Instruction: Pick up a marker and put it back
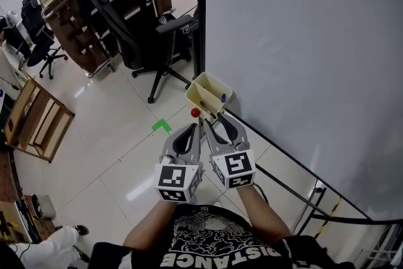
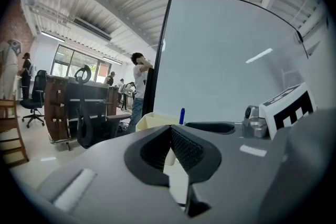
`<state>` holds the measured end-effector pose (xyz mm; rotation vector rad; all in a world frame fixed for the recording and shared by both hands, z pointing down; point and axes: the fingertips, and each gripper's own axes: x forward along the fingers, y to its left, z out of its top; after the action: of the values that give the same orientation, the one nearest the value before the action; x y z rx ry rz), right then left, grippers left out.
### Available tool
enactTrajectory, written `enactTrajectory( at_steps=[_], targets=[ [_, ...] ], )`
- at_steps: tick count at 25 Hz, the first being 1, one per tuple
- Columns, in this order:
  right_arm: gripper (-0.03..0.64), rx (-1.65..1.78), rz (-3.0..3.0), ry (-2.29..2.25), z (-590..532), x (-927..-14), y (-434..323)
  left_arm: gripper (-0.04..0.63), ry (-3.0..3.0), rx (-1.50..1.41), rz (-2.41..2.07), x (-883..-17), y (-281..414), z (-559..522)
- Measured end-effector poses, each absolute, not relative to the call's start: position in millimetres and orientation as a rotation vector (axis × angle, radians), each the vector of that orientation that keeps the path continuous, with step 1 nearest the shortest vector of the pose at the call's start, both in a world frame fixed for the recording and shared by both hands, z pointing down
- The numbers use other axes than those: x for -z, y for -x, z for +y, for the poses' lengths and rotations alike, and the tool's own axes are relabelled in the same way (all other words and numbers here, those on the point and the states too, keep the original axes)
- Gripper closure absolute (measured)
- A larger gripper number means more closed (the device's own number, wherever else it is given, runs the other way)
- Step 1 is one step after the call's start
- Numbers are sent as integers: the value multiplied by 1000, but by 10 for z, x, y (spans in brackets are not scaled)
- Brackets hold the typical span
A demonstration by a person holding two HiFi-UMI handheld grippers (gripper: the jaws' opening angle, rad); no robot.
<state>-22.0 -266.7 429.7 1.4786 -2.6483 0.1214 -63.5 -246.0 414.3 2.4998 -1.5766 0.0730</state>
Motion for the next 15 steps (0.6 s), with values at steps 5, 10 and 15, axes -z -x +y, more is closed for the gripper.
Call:
enactTrajectory(
  at_steps=[5,10,15],
  targets=[
    [497,-127,-2625,-1466,-2756,-4391,244,591,-2495,-77,-1583,-4157,685,-2522],
    [504,-130,-2607,-1470,-2809,-4439,244,591,-2495,-78,-1580,-4150,703,-2569],
    [566,-104,-2578,-1513,-2839,-4449,179,591,-2504,-90,-1573,-4174,689,-2600]
  ],
)
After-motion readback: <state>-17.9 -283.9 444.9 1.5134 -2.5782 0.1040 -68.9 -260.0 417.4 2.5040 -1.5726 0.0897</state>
